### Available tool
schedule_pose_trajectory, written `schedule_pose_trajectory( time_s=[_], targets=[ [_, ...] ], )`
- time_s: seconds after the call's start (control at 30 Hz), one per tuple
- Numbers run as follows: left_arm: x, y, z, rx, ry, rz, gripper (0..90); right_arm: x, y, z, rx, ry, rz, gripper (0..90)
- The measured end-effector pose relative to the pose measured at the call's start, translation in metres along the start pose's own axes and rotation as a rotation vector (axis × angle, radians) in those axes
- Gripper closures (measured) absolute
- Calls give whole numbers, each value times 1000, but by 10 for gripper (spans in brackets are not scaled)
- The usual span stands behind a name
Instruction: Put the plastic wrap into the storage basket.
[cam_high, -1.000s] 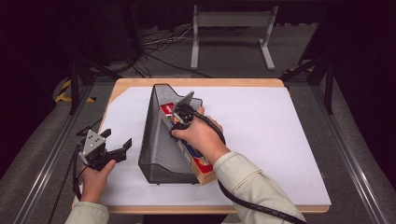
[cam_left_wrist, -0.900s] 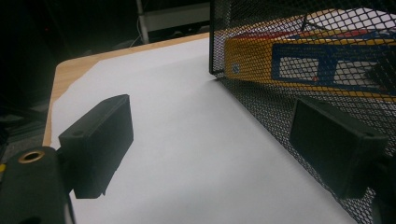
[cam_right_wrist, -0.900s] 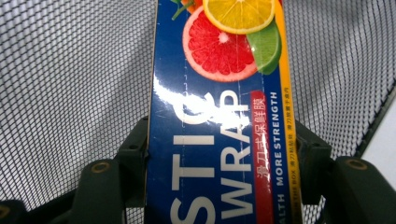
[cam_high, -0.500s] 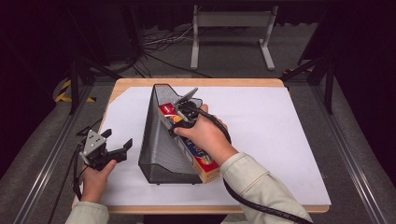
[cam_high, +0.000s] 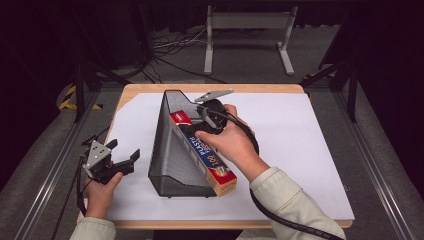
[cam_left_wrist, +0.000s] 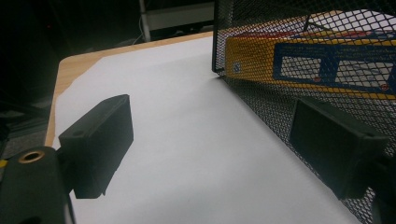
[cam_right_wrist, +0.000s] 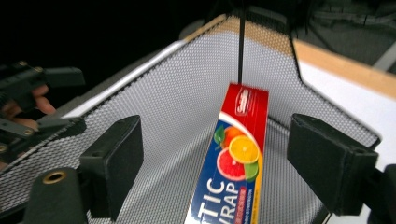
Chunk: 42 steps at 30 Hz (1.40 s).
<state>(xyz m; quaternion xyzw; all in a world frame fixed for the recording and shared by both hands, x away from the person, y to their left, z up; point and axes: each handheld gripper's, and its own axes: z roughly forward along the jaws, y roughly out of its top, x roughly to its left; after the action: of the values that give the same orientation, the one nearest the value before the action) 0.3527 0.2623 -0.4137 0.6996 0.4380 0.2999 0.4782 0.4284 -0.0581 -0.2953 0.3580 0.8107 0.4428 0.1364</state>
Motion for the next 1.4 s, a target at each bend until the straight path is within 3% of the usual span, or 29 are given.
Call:
schedule_pose_trajectory(
  time_s=[0.1,0.27,0.5,0.77,0.93,0.97,1.07,1.4],
  targets=[
    [0,1,1,-2,-5,-2,147,-1,-1,-6,-37,16,-12,192],
    [-1,1,3,0,-7,1,146,-9,-4,-14,-85,31,-78,149],
    [0,1,3,-3,-5,-2,146,-26,-13,-29,-80,35,-46,152],
    [-2,2,2,-2,-5,0,146,-51,-27,-57,-100,51,-48,130],
    [-2,1,3,1,-4,2,146,-63,-33,-70,-123,38,-52,125],
    [-2,1,3,1,-5,2,146,-72,-36,-79,-142,28,-53,119],
    [-2,1,3,-2,-5,-1,146,-81,-40,-88,-157,41,-47,82],
    [-2,1,2,-2,-4,-2,146,-107,-54,-112,-151,14,-56,62]
  ],
)
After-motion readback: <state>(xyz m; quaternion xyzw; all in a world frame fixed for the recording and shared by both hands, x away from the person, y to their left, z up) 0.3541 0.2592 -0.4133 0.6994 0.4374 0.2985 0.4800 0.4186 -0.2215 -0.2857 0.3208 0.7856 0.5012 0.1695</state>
